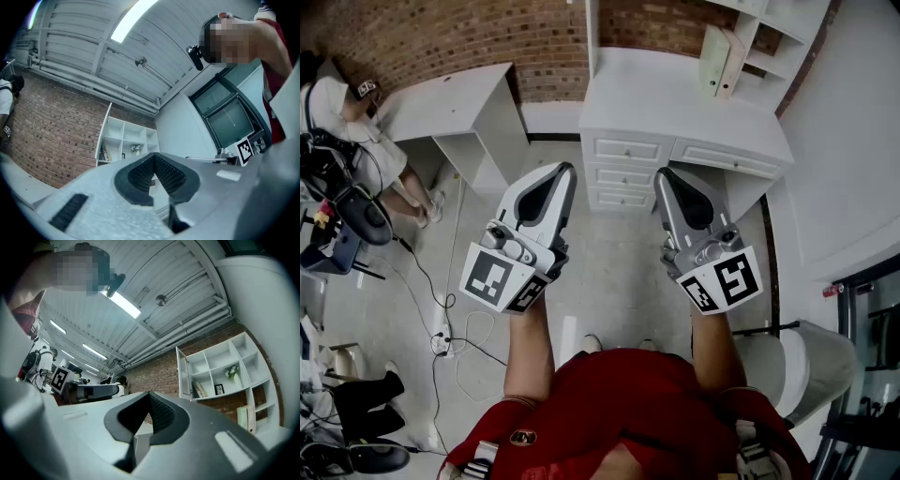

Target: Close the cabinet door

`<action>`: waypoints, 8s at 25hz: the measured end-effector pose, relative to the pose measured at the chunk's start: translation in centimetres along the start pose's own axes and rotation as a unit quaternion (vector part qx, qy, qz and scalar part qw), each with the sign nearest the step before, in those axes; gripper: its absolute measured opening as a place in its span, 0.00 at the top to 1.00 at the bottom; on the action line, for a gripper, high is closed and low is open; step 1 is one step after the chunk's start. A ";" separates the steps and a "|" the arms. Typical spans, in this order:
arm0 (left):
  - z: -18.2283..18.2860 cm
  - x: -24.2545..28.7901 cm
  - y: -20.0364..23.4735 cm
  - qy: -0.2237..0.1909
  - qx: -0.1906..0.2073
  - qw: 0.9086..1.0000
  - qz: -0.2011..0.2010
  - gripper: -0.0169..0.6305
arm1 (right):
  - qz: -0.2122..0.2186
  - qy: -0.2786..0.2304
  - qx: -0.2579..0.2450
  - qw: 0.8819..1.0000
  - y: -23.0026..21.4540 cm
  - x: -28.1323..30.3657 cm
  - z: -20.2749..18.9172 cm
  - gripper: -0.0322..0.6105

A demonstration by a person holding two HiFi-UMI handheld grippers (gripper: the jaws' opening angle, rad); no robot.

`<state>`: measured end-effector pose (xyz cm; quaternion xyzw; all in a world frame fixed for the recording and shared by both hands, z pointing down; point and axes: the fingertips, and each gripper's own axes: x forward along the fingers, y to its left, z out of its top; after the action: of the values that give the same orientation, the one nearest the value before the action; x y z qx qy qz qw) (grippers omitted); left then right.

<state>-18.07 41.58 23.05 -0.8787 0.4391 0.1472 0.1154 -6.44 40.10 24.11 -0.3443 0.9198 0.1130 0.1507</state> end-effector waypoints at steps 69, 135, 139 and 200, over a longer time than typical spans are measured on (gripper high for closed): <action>-11.2 30.3 26.7 0.046 0.064 0.996 0.047 0.97 | 0.043 -0.031 0.069 0.996 -29.6 23.5 -13.6 0.93; -16.8 52.3 39.2 -0.011 0.059 0.996 0.061 0.70 | 0.033 -0.010 0.032 0.999 -52.5 35.7 -22.6 0.93; -17.4 54.9 38.1 -0.020 0.046 0.997 0.065 0.70 | 0.029 -0.013 0.035 0.999 -55.2 34.6 -22.2 0.93; -25.7 75.6 42.4 0.015 0.082 0.991 0.100 0.98 | -0.031 0.028 0.023 0.999 -68.1 33.4 -25.4 0.93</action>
<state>-5.03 -47.63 16.65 -0.8200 0.5371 0.1084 0.1656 9.95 -38.04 28.74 -0.3721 0.9149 0.0776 0.1356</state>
